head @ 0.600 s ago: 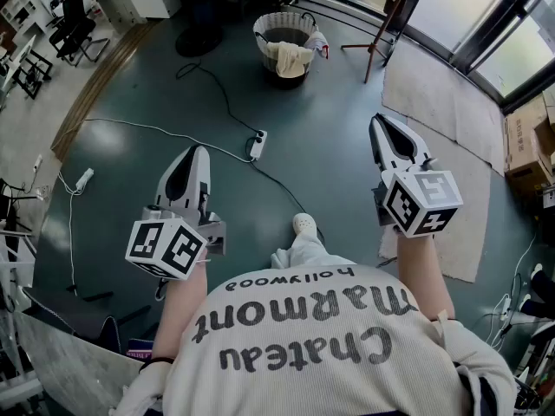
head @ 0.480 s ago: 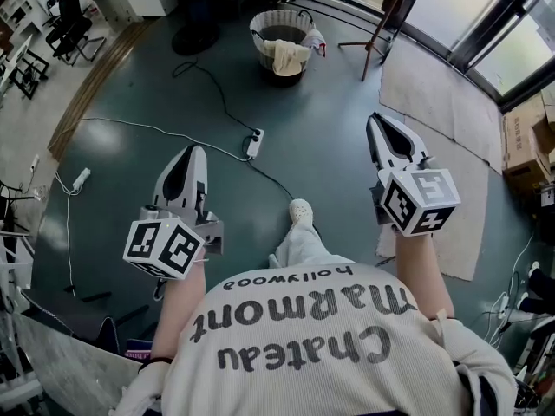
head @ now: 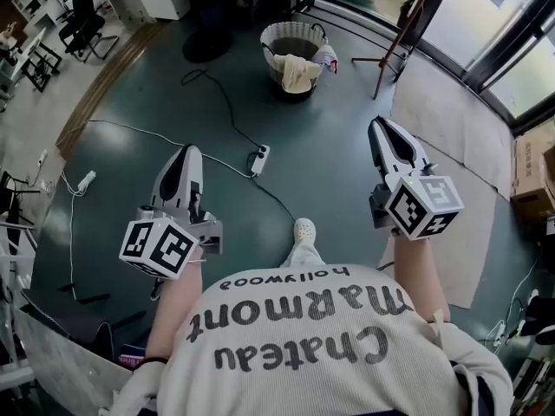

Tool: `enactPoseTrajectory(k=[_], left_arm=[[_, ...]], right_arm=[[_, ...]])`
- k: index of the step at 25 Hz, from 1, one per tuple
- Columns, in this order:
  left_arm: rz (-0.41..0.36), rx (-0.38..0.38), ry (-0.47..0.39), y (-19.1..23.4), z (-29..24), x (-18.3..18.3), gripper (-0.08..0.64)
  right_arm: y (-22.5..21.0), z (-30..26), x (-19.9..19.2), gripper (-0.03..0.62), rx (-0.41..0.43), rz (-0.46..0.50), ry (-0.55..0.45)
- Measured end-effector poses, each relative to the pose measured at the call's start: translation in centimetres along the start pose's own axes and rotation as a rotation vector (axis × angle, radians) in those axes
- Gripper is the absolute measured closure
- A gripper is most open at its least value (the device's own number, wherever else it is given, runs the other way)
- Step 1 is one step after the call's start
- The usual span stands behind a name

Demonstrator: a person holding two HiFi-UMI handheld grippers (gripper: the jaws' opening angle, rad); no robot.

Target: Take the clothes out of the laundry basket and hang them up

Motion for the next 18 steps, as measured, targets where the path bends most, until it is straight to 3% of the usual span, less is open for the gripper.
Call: enactPoseTrajectory(k=[3, 9, 18], left_arm=[[0.048, -0.003, -0.050, 0.2, -2.8, 1.2, 0.554], [-0.010, 0.034, -0.063, -0.9, -9.2, 3.5, 0.554], [-0.043, 0.047, -0.028, -1.9, -17.7, 3.5, 0.554]], right_arm=[[-2.2, -2.4, 1.9, 0.554, 0.021, 0.056, -0.019], [-6.9, -6.3, 6.1, 0.554, 0.047, 0.120, -0.051], [-13.2, -11.1, 7.3, 0.554, 0.113, 0.084, -0.041]])
Point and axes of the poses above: the fingertips, and each gripper's own axes: z backward along the fingers, y to its left, x out of its top, the point moved 5 cm from there along z, backward along the fingers, and after that the axes turned 14 degrees about y, right-handed, at the moved point
